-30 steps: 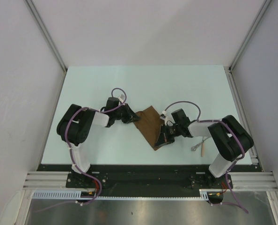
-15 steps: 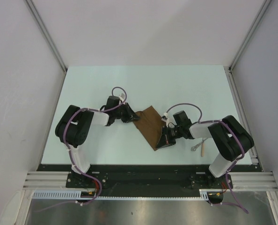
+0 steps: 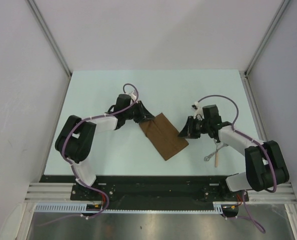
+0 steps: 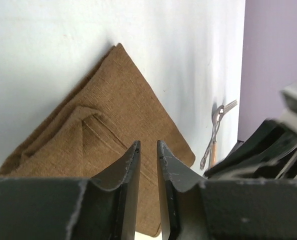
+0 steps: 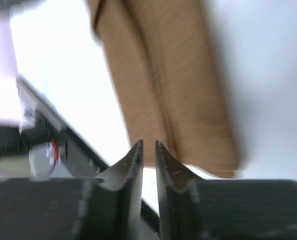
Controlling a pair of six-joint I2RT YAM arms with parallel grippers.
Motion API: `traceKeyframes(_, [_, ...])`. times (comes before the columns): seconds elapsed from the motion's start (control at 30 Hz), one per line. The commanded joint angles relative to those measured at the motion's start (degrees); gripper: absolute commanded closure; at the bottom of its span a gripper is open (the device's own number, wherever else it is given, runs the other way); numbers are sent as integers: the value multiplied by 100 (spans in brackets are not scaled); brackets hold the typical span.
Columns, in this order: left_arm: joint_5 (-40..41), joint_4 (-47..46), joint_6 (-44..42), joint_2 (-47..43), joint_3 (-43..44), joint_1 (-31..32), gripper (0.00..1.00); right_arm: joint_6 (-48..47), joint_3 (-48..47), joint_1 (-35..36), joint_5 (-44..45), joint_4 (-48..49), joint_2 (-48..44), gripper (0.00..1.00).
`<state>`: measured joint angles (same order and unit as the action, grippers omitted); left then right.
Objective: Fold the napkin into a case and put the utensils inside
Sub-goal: Smooth out the 2/3-rectangle-folded napkin at the center of the board, then pick up the 2/3-rectangle-folded napkin from the center of the board.
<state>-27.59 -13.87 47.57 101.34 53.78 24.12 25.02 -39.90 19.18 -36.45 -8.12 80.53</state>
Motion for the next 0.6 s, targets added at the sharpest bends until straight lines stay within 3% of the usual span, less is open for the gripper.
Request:
traceKeyframes(0.0, [17, -133, 24, 333, 221, 14, 77, -5, -308, -748, 637, -304, -152, 75])
traceKeyframes(0.13, [44, -186, 42, 649, 300, 49, 78, -128, -536, -1074, 569, -365, 268, 65])
traceKeyframes(0.47, [272, 147, -661, 1187, 774, 93, 78, -111, 95, -1127, 595, 38, 551, 64])
traceKeyframes(0.57, [526, 418, -951, 784, 827, 233, 66, -128, 306, -1127, 656, 152, 551, 64])
